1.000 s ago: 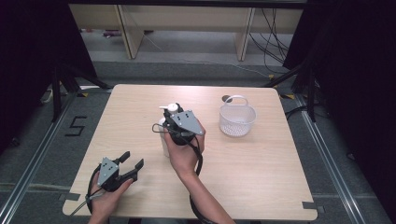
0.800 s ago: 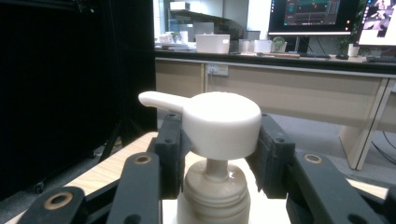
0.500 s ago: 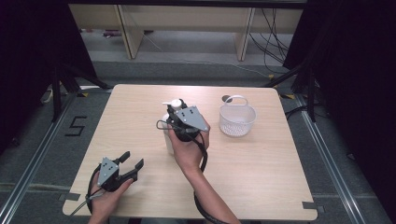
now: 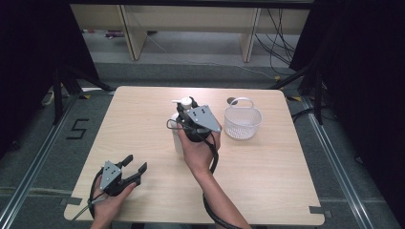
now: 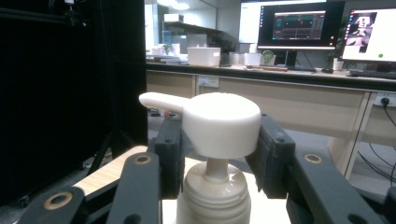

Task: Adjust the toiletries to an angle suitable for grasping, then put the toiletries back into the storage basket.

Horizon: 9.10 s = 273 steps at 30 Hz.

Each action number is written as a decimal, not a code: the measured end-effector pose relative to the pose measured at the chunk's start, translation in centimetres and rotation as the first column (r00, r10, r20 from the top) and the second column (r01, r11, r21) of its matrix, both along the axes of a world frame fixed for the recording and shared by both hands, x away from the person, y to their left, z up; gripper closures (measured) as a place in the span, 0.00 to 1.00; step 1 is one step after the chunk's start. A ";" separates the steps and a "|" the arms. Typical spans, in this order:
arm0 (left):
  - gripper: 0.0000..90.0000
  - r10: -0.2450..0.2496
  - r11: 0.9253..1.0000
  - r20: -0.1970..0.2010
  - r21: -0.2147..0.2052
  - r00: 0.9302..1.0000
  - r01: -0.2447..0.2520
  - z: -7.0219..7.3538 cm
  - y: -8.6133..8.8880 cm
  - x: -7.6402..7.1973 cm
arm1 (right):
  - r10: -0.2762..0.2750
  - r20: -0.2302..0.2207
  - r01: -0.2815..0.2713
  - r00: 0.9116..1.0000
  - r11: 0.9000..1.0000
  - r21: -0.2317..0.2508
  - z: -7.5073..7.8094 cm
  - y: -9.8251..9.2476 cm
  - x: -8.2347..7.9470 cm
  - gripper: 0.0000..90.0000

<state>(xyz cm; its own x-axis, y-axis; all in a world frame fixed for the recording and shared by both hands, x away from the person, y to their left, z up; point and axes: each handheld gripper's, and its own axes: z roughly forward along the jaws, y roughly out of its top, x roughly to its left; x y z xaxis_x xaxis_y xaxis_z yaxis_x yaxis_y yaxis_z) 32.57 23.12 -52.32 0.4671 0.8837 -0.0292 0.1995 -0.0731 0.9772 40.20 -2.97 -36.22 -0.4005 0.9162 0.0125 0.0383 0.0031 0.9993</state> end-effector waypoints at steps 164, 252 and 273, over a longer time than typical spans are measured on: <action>0.39 0.004 1.000 0.031 -0.002 1.000 -0.004 -0.1 -0.4 0.2 | -0.202 0.067 0.204 0.977 0.979 -0.017 5.2 -11.3 0.8 0.67; 0.39 0.007 1.000 0.023 0.006 1.000 -0.007 0.0 -0.3 0.1 | -0.302 0.081 0.303 0.950 0.953 0.001 7.3 -15.9 2.9 0.67; 0.39 0.008 1.000 0.023 0.005 1.000 -0.008 0.0 -0.3 0.1 | -0.319 0.082 0.320 0.944 0.947 0.000 8.0 -16.3 4.1 0.67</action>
<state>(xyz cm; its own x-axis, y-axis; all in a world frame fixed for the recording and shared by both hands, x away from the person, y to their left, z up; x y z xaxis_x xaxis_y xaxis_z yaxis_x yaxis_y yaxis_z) 32.71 22.87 -52.35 0.4604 0.8876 -0.0139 0.1780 -0.0770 0.9810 44.32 -19.22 -28.21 -0.0859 0.9961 -0.0204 -0.0409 0.0170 0.9990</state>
